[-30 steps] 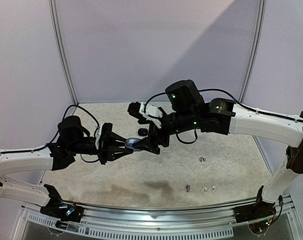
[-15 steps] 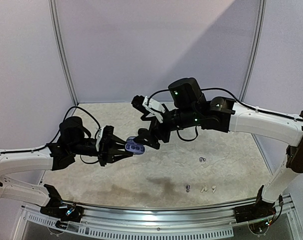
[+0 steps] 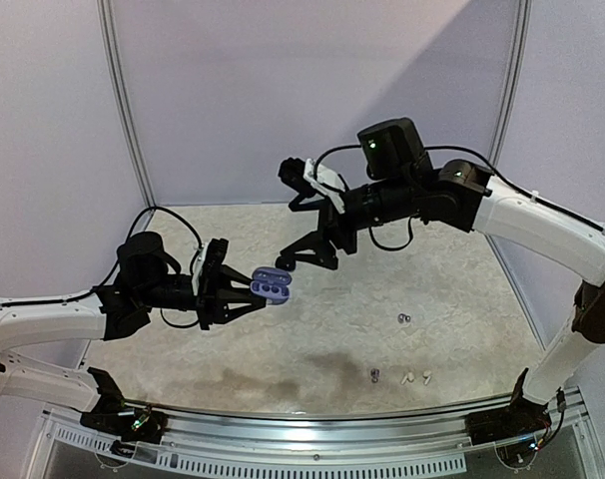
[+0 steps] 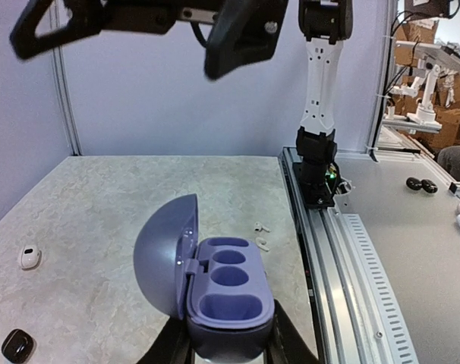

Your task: Insert the wireless bluetooth earbuds into the charging case

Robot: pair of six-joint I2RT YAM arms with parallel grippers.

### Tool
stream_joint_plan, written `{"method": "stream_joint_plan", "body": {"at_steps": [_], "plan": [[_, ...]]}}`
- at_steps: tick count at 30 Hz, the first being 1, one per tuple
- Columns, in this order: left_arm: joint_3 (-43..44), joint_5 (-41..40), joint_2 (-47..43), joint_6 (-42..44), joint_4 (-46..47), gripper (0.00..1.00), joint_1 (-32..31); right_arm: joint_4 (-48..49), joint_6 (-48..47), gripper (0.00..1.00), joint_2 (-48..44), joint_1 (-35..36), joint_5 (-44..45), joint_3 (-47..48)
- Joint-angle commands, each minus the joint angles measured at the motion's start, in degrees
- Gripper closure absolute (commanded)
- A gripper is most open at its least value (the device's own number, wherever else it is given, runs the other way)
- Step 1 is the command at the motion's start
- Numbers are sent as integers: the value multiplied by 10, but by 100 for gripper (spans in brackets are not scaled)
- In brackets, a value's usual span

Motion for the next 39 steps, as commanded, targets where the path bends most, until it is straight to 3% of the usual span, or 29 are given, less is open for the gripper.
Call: {"method": "stream_joint_plan", "body": {"at_steps": [1,3,5,11,15,23,32,39], "plan": [[2,-8,2,-20,-5,100,9,-140,-134,1,-35,-2,-24,35],[4,-8,-1,-20,-14,100,12,-215,-210,2,-41,-2,-6,24],[3,-9,-4,-16,-18,100,13,-289,-314,10,-36,-1,38,1],[-3,-16,-13,0,-22,100,14,-409,-465,30,-24,47,177,-107],[-8,-21,-14,4,-23,100,14,-383,-494,51,-34,72,157,-150],[-7,-17,-9,15,-22,100,14,-307,-541,48,-19,113,182,-255],[-7,-20,-10,25,-31,100,13,-200,-587,60,-1,115,239,-318],[-2,-22,-15,39,-42,100,11,-193,-594,68,22,111,201,-323]]}}
